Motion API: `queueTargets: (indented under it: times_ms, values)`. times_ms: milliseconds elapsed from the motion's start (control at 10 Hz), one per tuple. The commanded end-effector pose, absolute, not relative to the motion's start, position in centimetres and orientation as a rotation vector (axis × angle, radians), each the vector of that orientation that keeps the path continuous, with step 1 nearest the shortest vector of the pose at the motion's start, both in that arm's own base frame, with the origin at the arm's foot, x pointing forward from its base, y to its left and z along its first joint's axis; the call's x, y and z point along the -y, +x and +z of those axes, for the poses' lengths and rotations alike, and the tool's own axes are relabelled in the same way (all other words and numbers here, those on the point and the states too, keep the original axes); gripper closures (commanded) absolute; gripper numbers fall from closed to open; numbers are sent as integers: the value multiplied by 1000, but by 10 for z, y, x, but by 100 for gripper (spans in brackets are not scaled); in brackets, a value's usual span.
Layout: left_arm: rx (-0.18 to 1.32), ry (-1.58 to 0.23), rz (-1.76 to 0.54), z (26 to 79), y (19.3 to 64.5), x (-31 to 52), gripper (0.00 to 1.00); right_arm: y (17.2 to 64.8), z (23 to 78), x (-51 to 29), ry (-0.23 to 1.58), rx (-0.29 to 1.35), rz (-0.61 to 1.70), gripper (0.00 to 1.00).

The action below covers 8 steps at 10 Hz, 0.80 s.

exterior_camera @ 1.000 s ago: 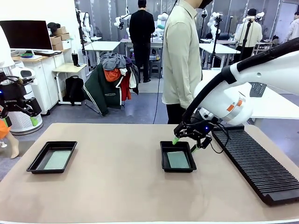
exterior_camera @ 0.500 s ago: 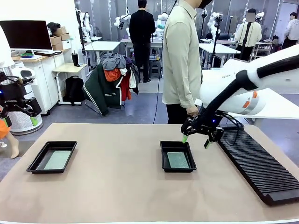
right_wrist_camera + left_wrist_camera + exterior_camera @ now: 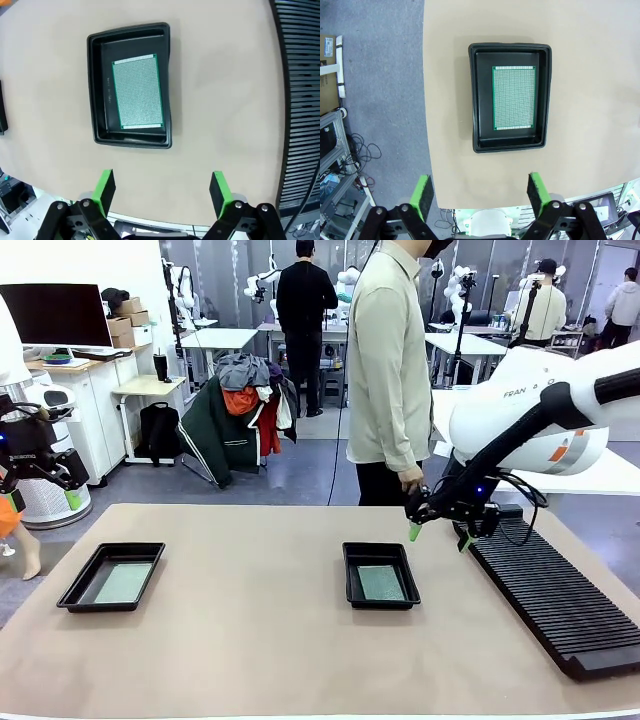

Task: Inspect and transfer BCBs to ESD trays.
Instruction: Pick up the Blank PCB from the PCB Rack and place it in the right ESD tray.

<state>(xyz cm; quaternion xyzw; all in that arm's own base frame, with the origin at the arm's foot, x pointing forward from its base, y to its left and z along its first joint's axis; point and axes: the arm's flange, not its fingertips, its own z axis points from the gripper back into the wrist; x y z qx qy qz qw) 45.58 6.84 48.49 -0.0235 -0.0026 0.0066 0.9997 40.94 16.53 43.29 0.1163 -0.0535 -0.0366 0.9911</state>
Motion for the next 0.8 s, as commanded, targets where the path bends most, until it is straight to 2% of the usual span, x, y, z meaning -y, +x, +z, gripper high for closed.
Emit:
queueTargets:
  times_ms: [0, 700]
  values:
    - [16, -51, 17, 483, 456, -69, 0, 419, 430, -152, 229, 123, -73, 0]
    - [16, -51, 17, 483, 456, -69, 0, 409, 433, -165, 233, 107, -73, 0]
